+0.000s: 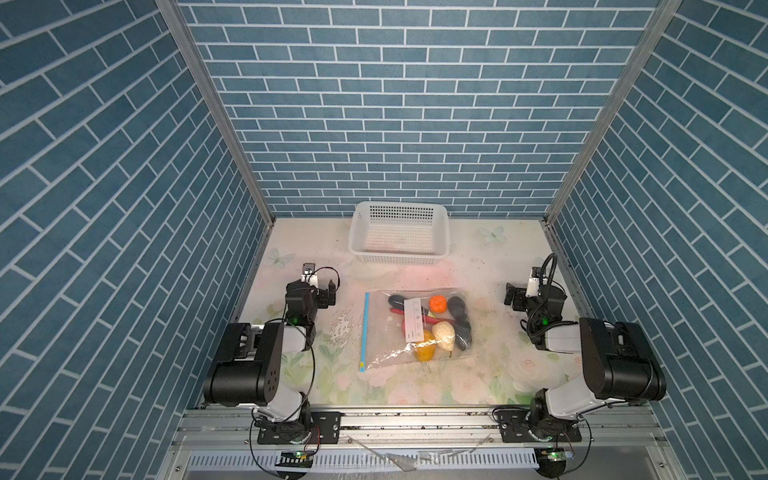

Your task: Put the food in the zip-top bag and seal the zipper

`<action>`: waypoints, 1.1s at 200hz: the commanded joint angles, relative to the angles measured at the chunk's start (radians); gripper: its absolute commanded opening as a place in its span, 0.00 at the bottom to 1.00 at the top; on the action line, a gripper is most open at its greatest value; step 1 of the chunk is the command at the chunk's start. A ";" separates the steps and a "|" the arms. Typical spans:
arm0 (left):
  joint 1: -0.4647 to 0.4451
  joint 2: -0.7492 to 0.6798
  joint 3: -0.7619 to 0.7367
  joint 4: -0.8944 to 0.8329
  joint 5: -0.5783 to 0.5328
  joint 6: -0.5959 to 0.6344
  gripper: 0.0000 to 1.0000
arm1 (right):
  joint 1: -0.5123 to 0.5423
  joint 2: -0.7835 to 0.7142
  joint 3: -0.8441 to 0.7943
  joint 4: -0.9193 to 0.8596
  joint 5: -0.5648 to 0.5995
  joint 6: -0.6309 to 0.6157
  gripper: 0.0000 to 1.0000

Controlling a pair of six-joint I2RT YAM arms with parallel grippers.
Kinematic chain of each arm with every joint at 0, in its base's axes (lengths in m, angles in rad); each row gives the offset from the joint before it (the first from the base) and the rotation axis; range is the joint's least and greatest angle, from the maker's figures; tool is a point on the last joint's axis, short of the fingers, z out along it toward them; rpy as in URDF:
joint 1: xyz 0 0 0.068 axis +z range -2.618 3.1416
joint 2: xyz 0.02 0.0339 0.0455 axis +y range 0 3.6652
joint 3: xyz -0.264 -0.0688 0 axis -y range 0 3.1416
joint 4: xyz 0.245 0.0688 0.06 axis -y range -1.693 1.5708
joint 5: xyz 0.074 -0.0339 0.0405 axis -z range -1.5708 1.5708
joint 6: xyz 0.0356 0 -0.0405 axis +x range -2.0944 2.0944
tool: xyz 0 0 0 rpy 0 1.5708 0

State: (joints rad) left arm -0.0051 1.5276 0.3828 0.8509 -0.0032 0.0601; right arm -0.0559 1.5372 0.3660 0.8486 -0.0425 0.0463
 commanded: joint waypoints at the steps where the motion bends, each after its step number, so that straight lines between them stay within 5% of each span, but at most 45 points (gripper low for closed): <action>1: 0.002 -0.002 -0.001 0.018 -0.007 -0.006 0.99 | -0.004 0.007 0.035 0.003 -0.023 -0.005 0.99; 220: 0.001 0.000 0.002 0.014 -0.010 -0.006 0.99 | -0.016 0.011 0.040 -0.007 -0.039 -0.002 0.99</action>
State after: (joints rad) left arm -0.0051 1.5276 0.3828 0.8505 -0.0063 0.0597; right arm -0.0650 1.5375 0.3664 0.8417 -0.0696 0.0471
